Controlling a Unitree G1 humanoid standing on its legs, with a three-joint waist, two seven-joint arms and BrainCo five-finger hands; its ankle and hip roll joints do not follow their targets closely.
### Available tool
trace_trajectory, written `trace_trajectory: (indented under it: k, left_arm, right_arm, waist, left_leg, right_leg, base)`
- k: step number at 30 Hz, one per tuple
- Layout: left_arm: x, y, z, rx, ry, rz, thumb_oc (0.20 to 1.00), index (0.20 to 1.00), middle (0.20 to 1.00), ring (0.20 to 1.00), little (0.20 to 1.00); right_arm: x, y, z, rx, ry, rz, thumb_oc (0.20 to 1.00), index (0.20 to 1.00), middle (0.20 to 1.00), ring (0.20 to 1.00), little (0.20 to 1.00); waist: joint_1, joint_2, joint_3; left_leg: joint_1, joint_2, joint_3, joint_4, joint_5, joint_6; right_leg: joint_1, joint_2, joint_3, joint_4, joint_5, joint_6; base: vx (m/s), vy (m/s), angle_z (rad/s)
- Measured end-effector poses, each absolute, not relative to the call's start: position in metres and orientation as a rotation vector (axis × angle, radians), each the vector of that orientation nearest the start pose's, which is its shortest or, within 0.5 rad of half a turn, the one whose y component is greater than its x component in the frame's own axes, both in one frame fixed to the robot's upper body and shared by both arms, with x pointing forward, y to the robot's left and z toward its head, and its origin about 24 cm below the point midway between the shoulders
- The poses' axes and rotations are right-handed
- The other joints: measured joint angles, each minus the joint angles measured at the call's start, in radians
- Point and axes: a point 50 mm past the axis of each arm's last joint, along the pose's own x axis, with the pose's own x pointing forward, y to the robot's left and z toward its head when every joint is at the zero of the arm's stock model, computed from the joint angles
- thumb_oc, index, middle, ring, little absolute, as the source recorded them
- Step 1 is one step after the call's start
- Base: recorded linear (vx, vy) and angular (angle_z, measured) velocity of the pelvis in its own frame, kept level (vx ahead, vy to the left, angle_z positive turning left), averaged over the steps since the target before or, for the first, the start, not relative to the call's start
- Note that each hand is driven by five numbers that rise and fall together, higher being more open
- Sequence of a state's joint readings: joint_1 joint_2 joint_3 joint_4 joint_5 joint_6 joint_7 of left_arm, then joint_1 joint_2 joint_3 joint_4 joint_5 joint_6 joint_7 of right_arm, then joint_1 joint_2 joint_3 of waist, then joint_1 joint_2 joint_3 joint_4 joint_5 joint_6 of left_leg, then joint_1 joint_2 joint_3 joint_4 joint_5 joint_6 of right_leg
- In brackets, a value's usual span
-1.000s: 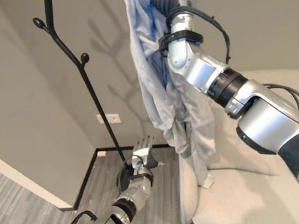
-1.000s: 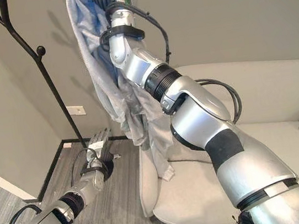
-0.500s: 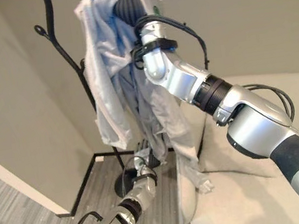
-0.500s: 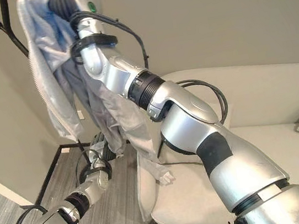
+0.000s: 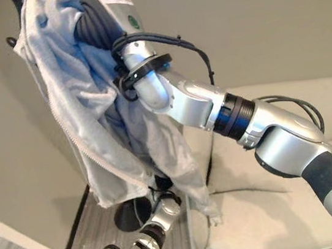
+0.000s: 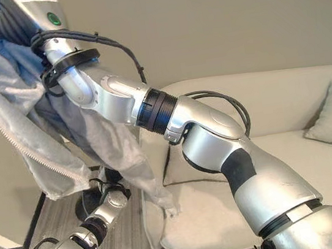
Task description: Hang the clothes on the sofa on the clothes rack.
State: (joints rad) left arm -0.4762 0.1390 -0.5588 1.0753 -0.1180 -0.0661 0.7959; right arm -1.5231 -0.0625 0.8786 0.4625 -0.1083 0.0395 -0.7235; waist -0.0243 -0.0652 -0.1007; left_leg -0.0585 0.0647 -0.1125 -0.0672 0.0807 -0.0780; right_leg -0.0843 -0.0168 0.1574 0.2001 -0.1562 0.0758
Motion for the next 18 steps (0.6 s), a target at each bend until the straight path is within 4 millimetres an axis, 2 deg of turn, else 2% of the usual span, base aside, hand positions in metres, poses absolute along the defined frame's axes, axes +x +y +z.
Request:
trace_trajectory:
  k: [3,6,9,12,13,15,16,18]
  left_arm:
    - [0.284,0.141,-0.052,0.618,0.35,0.357,1.0,1.0,1.0,1.0,1.0]
    - [0.283,0.133,-0.053,0.606,0.351,0.343,1.0,1.0,1.0,1.0,1.0]
    - [0.289,0.118,-0.048,0.545,0.354,0.323,1.0,1.0,1.0,1.0,1.0]
    - [0.294,0.1,-0.042,0.453,0.353,0.28,1.0,1.0,1.0,1.0,1.0]
    - [0.295,0.09,-0.039,0.41,0.353,0.25,0.884,0.884,0.884,0.884,0.884]
    - [0.295,0.078,-0.037,0.338,0.369,0.221,0.567,0.567,0.567,0.567,0.567]
    - [0.295,0.069,-0.035,0.291,0.36,0.188,0.561,0.561,0.561,0.561,0.561]
    - [0.295,0.058,-0.033,0.245,0.358,0.131,0.683,0.683,0.683,0.683,0.683]
  right_arm:
    - [0.266,0.091,0.333,-0.497,-1.289,0.244,0.2,0.2,0.2,0.2,0.2]
    - [0.262,0.089,0.33,-0.478,-1.298,0.268,0.2,0.2,0.2,0.2,0.2]
    - [0.251,0.088,0.332,-0.449,-1.329,0.306,0.2,0.2,0.2,0.2,0.2]
    - [0.249,0.087,0.334,-0.444,-1.338,0.308,0.2,0.2,0.2,0.2,0.2]
    - [0.249,0.086,0.334,-0.447,-1.337,0.306,0.2,0.2,0.2,0.2,0.2]
    - [0.251,0.086,0.332,-0.454,-1.324,0.298,0.2,0.2,0.2,0.2,0.2]
    - [0.252,0.085,0.332,-0.459,-1.32,0.292,0.2,0.2,0.2,0.2,0.2]
    - [0.255,0.083,0.33,-0.468,-1.306,0.283,0.2,0.2,0.2,0.2,0.2]
  waist:
    - [-0.002,0.0,0.0]
    - [-0.009,-0.001,-0.001]
    - [-0.045,0.003,-0.002]
    - [-0.057,0.006,-0.006]
    - [-0.058,0.009,-0.005]
    - [-0.058,0.014,-0.007]
    - [-0.058,0.017,-0.006]
    - [-0.06,0.018,-0.006]
  left_leg:
    - [0.002,0.0,0.012,-0.001,0.0,0.0]
    - [0.002,-0.001,0.017,-0.002,0.0,0.0]
    - [-0.007,-0.001,0.019,-0.003,0.0,0.0]
    - [-0.011,-0.001,0.026,-0.003,0.0,0.0]
    - [-0.011,-0.001,0.03,-0.003,0.0,0.001]
    - [-0.007,0.001,0.045,-0.003,0.0,0.0]
    - [-0.009,0.001,0.047,-0.003,0.0,0.0]
    - [-0.008,0.004,0.05,-0.003,0.0,0.0]
  right_leg:
    - [-0.003,0.0,0.009,0.005,0.0,0.0]
    - [-0.011,0.0,0.014,0.014,-0.003,-0.001]
    - [-0.02,-0.001,0.014,0.015,-0.005,0.003]
    - [-0.033,0.0,0.022,0.024,-0.006,0.002]
    - [-0.036,0.002,0.027,0.028,-0.006,0.002]
    - [-0.039,0.004,0.039,0.03,-0.006,0.001]
    - [-0.044,0.005,0.044,0.032,-0.006,0.001]
    - [-0.046,0.007,0.046,0.033,-0.006,0.0]
  base:
    - [0.0,0.01,-0.1]
    - [0.0,0.002,-0.04]
    - [0.0,0.0,0.0]
    - [-0.01,-0.005,-0.09]
    - [0.0,-0.007,-0.15]
    - [0.0,-0.012,-0.16]
    - [0.0,-0.014,-0.14]
    - [0.0,-0.013,-0.06]
